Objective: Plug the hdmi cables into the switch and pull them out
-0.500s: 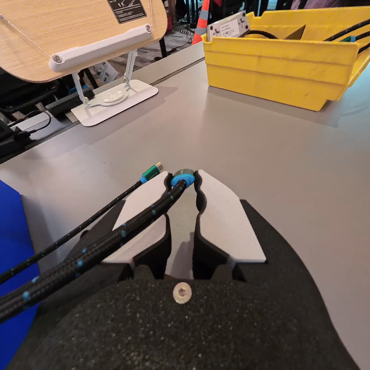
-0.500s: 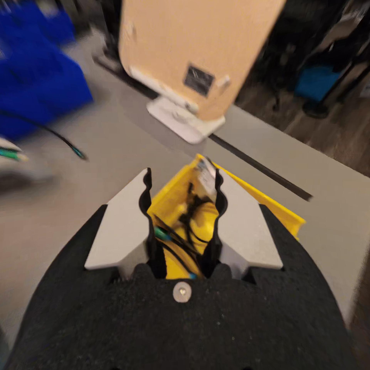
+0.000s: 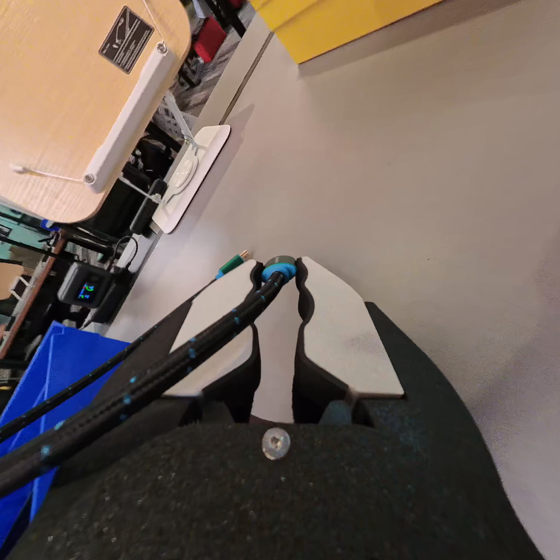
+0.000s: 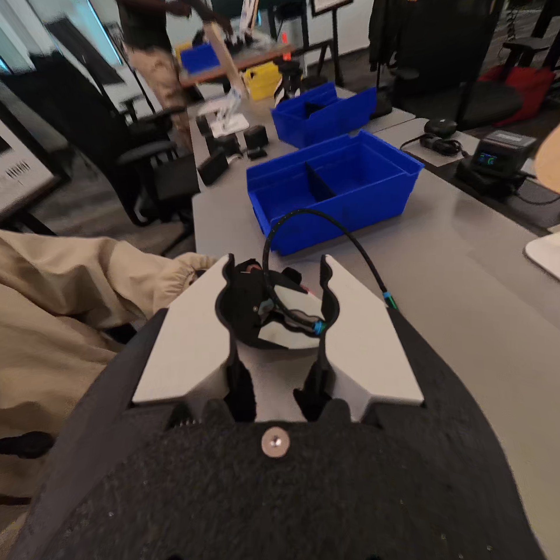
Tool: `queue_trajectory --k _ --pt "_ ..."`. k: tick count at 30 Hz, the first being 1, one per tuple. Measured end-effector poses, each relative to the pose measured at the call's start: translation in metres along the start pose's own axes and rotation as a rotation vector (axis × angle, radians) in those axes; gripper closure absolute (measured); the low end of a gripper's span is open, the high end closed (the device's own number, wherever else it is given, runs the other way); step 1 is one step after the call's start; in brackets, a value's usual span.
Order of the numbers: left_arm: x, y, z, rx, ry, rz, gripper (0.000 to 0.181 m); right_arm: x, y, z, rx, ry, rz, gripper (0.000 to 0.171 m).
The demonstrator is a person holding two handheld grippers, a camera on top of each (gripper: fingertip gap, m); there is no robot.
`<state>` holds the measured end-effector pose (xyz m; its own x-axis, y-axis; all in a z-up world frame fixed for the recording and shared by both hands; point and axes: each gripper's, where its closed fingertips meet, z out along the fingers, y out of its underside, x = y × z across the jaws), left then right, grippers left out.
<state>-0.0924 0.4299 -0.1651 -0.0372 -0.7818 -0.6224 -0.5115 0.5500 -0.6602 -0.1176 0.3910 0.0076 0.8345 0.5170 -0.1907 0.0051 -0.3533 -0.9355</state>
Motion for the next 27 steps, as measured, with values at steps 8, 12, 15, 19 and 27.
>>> queue_trajectory --k 8,12,15,19,27 --pt "0.014 -0.005 -0.002 -0.002 -0.008 0.114 0.160 -0.008 0.040 0.099 -0.367 -0.181 0.064 0.126" --pt "0.014 -0.004 -0.003 -0.005 -0.011 0.120 0.160 -0.007 0.042 0.113 -0.382 -0.233 0.141 0.145" --pt "0.013 -0.004 -0.004 -0.003 -0.013 0.118 0.160 -0.011 0.048 0.117 -0.395 -0.260 0.154 0.145" --pt "0.015 -0.002 -0.003 -0.005 -0.007 0.113 0.160 -0.020 0.047 0.117 -0.382 -0.292 0.168 0.164" --pt "0.001 -0.036 -0.039 0.215 -0.079 -0.009 0.118 0.026 0.001 0.054 -0.246 -0.035 0.040 0.165"
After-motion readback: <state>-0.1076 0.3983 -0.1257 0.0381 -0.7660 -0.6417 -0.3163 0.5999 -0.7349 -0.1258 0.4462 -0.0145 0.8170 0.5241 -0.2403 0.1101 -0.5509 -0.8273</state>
